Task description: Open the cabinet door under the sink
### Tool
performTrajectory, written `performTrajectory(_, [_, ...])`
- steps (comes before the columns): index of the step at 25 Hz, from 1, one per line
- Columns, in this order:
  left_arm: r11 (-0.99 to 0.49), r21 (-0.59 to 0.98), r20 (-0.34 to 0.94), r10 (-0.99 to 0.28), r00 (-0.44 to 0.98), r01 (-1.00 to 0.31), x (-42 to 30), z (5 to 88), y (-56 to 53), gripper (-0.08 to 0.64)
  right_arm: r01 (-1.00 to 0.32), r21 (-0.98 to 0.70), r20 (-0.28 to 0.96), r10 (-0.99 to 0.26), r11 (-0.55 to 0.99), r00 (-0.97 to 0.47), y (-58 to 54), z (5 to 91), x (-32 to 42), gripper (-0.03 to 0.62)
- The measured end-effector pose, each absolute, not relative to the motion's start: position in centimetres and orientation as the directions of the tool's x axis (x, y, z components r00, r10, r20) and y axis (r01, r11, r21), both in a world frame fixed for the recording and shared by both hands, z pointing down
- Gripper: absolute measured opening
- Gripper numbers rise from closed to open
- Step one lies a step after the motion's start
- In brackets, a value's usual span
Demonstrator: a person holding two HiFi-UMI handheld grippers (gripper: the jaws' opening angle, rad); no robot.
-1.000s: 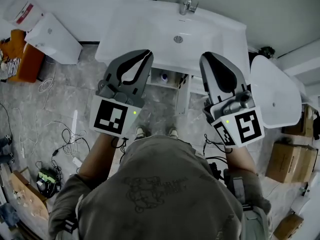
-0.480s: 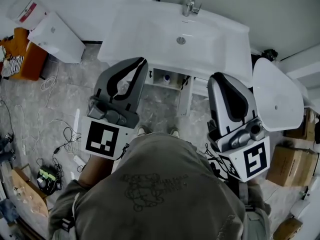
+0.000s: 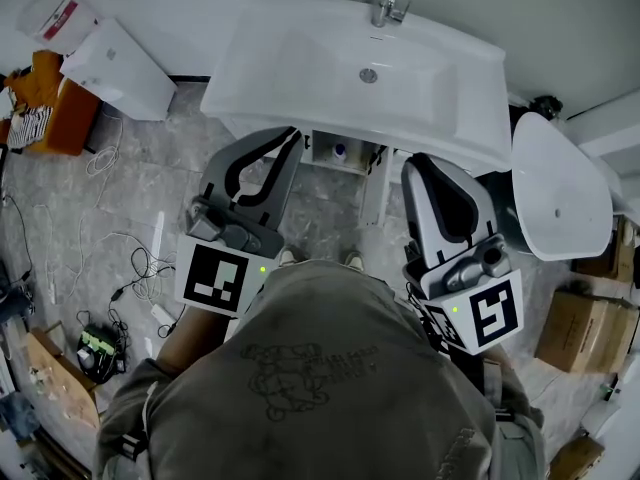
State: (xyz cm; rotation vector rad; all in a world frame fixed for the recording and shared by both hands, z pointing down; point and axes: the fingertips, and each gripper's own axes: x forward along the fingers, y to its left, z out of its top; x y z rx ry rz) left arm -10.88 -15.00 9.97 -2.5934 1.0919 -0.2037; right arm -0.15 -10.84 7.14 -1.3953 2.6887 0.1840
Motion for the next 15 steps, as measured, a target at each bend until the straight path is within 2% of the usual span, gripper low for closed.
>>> performTrajectory(6, [-0.663, -0.277, 0.026, -0.728, 0.685, -0.695, -11.56, 10.74, -14.97, 0.023, -0.833, 0.051, -0.141, -0.821, 0.552, -0.553, -10.87, 7.55, 0.32, 0.037])
performTrajectory(15, [-0.663, -0.272, 0.028, -0.730, 0.683, -0.698, -11.54, 10.74, -14.96, 0.023, -0.834, 0.041, -0.148, -0.822, 0.550, -0.550, -10.98, 7.52, 0.39, 0.037])
